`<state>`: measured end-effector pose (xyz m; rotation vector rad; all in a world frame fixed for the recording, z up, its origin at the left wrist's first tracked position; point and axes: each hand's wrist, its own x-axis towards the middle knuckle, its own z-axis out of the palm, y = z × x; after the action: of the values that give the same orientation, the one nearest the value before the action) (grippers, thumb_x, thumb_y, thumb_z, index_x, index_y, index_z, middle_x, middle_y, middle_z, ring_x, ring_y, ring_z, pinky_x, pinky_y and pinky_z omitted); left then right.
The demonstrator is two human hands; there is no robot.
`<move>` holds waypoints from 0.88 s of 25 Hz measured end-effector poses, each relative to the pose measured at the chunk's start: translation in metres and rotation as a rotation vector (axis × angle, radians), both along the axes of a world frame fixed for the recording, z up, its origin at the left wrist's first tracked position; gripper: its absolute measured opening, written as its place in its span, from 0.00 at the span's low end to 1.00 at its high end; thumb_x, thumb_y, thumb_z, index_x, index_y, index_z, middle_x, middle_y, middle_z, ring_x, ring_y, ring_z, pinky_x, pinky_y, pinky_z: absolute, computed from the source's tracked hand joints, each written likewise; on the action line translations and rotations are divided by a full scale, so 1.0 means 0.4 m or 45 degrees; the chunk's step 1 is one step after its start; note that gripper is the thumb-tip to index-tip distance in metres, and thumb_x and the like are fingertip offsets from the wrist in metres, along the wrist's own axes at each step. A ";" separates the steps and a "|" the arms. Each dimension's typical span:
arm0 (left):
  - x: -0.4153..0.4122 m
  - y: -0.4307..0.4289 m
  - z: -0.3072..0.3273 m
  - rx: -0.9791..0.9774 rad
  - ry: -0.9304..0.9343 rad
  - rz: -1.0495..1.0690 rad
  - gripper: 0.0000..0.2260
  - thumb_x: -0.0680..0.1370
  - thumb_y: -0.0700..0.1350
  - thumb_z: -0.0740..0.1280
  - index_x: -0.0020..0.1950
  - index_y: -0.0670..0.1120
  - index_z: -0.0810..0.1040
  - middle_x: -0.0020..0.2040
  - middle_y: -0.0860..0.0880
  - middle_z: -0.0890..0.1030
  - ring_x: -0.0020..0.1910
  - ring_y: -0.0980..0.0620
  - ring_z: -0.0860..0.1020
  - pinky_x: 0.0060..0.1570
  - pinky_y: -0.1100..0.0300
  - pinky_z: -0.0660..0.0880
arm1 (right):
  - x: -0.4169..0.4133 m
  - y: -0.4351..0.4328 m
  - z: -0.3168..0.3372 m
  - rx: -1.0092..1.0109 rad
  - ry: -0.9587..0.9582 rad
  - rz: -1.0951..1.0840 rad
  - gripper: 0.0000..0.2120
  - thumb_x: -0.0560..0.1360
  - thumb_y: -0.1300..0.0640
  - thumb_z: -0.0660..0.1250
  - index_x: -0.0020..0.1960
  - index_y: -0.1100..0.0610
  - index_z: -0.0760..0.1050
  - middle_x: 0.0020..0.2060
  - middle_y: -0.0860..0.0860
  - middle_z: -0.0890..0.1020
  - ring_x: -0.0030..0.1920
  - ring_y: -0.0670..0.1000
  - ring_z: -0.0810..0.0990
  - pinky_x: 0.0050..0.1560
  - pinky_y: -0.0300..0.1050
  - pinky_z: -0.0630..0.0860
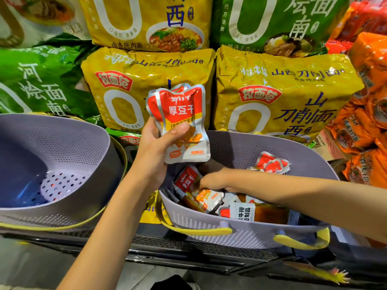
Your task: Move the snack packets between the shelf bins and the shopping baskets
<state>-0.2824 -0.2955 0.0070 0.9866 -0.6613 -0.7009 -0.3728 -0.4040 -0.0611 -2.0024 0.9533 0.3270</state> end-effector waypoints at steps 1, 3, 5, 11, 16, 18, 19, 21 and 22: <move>0.000 0.000 0.001 0.002 -0.005 0.005 0.25 0.60 0.46 0.73 0.56 0.45 0.73 0.41 0.54 0.84 0.41 0.56 0.83 0.40 0.62 0.79 | 0.002 0.009 0.003 -0.022 0.094 0.065 0.10 0.72 0.56 0.70 0.47 0.63 0.79 0.42 0.59 0.82 0.37 0.52 0.79 0.39 0.36 0.76; -0.001 -0.002 0.000 0.005 -0.013 0.017 0.21 0.64 0.41 0.72 0.55 0.46 0.73 0.40 0.54 0.84 0.40 0.57 0.82 0.41 0.62 0.79 | 0.003 0.027 0.015 -0.040 0.236 0.132 0.12 0.75 0.54 0.67 0.35 0.57 0.70 0.29 0.52 0.73 0.27 0.48 0.67 0.23 0.33 0.61; -0.002 -0.002 -0.002 0.003 -0.019 0.014 0.17 0.66 0.40 0.68 0.55 0.46 0.72 0.40 0.54 0.84 0.40 0.57 0.82 0.41 0.62 0.79 | -0.002 0.036 0.026 -0.036 0.232 0.163 0.14 0.75 0.56 0.67 0.33 0.55 0.66 0.27 0.50 0.68 0.26 0.47 0.63 0.19 0.34 0.57; -0.001 0.001 0.002 0.003 -0.046 0.006 0.23 0.62 0.42 0.73 0.55 0.45 0.73 0.41 0.54 0.84 0.41 0.57 0.82 0.42 0.61 0.79 | -0.044 0.004 0.071 0.164 -0.058 -0.028 0.09 0.73 0.62 0.70 0.51 0.56 0.72 0.41 0.51 0.75 0.40 0.48 0.75 0.35 0.35 0.71; -0.002 0.007 0.002 0.017 -0.061 -0.019 0.23 0.61 0.47 0.73 0.54 0.48 0.73 0.43 0.54 0.84 0.43 0.56 0.82 0.45 0.61 0.79 | -0.081 -0.060 0.098 0.238 -0.373 -0.230 0.17 0.73 0.69 0.67 0.61 0.63 0.70 0.55 0.57 0.79 0.54 0.55 0.79 0.59 0.52 0.76; -0.003 0.008 0.004 0.032 -0.071 -0.021 0.21 0.63 0.45 0.73 0.54 0.48 0.74 0.44 0.54 0.84 0.44 0.55 0.82 0.45 0.60 0.79 | -0.108 -0.070 0.131 0.414 -0.503 -0.288 0.14 0.73 0.70 0.65 0.58 0.64 0.75 0.49 0.60 0.83 0.45 0.54 0.82 0.54 0.52 0.78; -0.002 0.008 0.003 0.035 -0.069 -0.014 0.19 0.65 0.44 0.72 0.54 0.48 0.74 0.44 0.54 0.84 0.44 0.55 0.83 0.45 0.60 0.79 | -0.124 -0.072 0.149 0.494 -0.561 -0.301 0.11 0.73 0.69 0.66 0.55 0.62 0.76 0.45 0.58 0.84 0.41 0.52 0.83 0.50 0.51 0.79; -0.003 0.007 0.006 0.036 -0.049 -0.006 0.17 0.67 0.43 0.69 0.55 0.48 0.74 0.44 0.54 0.84 0.43 0.55 0.83 0.44 0.60 0.79 | -0.159 -0.070 0.186 0.616 -0.643 -0.332 0.05 0.73 0.67 0.66 0.48 0.60 0.76 0.36 0.54 0.85 0.34 0.48 0.83 0.42 0.46 0.81; -0.004 0.006 0.007 0.038 -0.047 -0.006 0.16 0.67 0.43 0.68 0.54 0.48 0.74 0.43 0.53 0.84 0.43 0.55 0.83 0.44 0.61 0.79 | -0.172 -0.067 0.199 0.677 -0.698 -0.359 0.05 0.72 0.67 0.65 0.47 0.60 0.76 0.35 0.53 0.84 0.33 0.48 0.83 0.40 0.45 0.81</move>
<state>-0.2840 -0.2929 0.0099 1.0280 -0.6871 -0.7000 -0.4418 -0.4307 0.0185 -1.3413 0.6877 -0.1203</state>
